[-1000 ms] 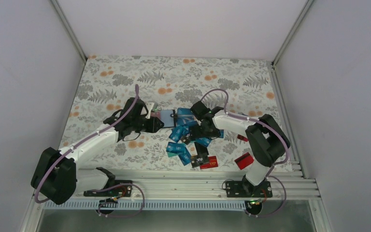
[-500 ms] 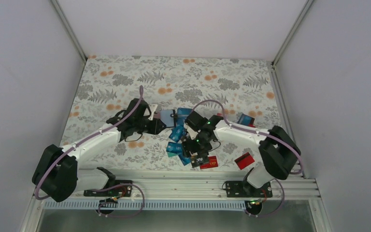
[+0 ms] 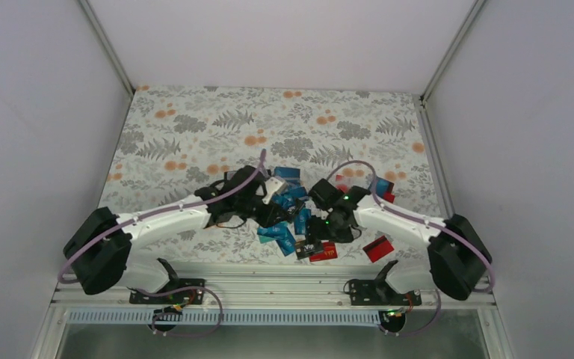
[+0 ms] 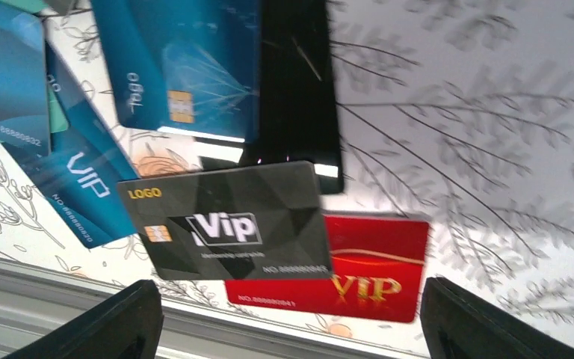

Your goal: Put the credit cards into the card holder

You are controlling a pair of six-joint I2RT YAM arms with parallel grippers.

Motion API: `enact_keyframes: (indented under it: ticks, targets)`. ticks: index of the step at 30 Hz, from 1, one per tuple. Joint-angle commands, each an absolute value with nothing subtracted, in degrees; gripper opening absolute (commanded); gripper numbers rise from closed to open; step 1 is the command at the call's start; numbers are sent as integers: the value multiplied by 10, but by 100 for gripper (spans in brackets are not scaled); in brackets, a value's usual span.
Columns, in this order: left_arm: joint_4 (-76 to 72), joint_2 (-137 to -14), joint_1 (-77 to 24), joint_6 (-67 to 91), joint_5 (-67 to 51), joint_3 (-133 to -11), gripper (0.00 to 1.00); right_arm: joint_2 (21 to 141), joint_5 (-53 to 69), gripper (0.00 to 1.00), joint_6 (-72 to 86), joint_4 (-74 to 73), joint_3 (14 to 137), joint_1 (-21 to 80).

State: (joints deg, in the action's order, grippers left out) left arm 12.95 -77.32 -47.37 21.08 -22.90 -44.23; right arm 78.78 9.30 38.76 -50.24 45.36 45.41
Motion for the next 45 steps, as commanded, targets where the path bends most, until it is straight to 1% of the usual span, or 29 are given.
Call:
enact_keyframes:
  ticks: [1, 5, 9, 13, 16, 25, 29, 32, 35, 39, 42, 43, 45]
  targets:
    - [72, -817, -525, 195, -236, -471, 21, 721, 74, 87, 449, -530, 414, 430]
    - [49, -876, -564, 202, -233, -499, 21, 711, 64, 86, 461, -527, 381, 397]
    - [38, -912, -587, 215, -222, -520, 21, 722, 96, 83, 465, -474, 356, 388]
    - [21, -911, -588, 230, -218, -506, 21, 780, 155, 74, 430, -411, 346, 391]
    - [24, -905, -588, 234, -209, -494, 20, 816, 194, 70, 414, -387, 352, 412]
    - [24, -858, -588, 238, -184, -443, 20, 832, 268, 68, 423, -384, 370, 505]
    - [22, -847, -589, 233, -184, -426, 20, 846, 324, 68, 434, -333, 370, 544]
    - [32, -841, -588, 233, -174, -423, 20, 865, 303, 68, 438, -340, 387, 558]
    - [37, -829, -588, 239, -165, -416, 20, 851, 272, 68, 443, -363, 397, 557]
    - [39, -828, -589, 240, -158, -414, 20, 802, 276, 68, 456, -388, 388, 558]
    - [39, -855, -588, 233, -169, -430, 20, 755, 270, 69, 492, -402, 362, 554]
    - [40, -868, -589, 231, -174, -436, 18, 739, 272, 70, 507, -394, 351, 551]
    - [43, -890, -590, 229, -178, -450, 16, 713, 279, 70, 542, -364, 317, 542]
